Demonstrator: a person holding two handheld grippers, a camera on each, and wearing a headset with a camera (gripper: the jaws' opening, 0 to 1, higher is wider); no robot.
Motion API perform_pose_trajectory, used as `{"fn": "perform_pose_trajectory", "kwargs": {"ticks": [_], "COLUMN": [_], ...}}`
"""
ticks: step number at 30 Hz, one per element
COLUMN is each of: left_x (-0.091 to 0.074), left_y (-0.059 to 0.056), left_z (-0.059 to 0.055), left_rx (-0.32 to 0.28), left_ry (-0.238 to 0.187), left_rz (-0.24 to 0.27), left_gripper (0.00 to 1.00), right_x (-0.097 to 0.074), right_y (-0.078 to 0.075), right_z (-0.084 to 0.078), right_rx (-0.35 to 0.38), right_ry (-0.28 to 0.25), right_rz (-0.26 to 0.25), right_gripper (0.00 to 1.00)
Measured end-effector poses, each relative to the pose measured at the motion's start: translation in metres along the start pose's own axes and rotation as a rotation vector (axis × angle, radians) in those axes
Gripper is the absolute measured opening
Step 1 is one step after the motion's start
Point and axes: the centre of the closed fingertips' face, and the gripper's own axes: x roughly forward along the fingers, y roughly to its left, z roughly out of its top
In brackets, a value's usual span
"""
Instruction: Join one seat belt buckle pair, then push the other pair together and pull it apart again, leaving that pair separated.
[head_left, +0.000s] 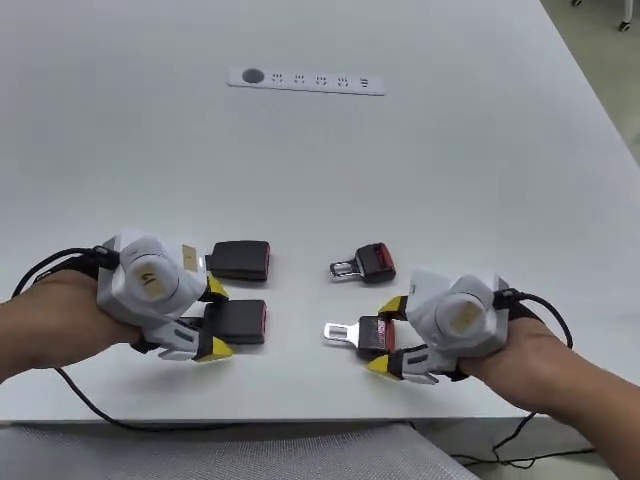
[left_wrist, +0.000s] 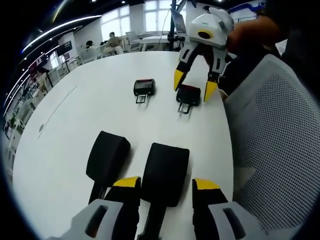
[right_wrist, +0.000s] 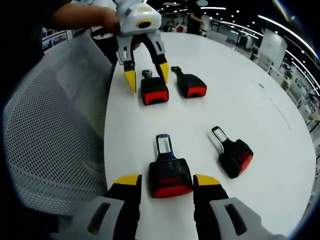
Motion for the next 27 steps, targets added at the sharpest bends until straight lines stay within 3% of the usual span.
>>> {"fn": "perform_pose_trajectory", "kwargs": {"ticks": [13, 21, 27], "left_x": [0.0076, 0.0087, 0.0096], "left_y": [0.0039, 0.0046, 0.0046], "left_z": [-0.0058, -0.0067, -0.0079], "left_rx": [0.088, 0.122, 0.137], "left_ry": [0.060, 0.054, 0.059], "left_rz": [-0.026, -0.041, -0.043], "left_gripper": [0.36, 0.36, 0.35], "right_x": [0.0043, 0.0061, 0.0079], "right_y": [-0.0003, -0.0027, -0.0025], "right_z": [-0.0018, -0.0036, -0.0023], "right_rx": [-0.040, -0.097, -0.101], "right_ry": [0.031, 0.006, -0.001], "right_rz": [0.071, 0.124, 0.129], "right_gripper": [0.33, 0.33, 0.33]}}
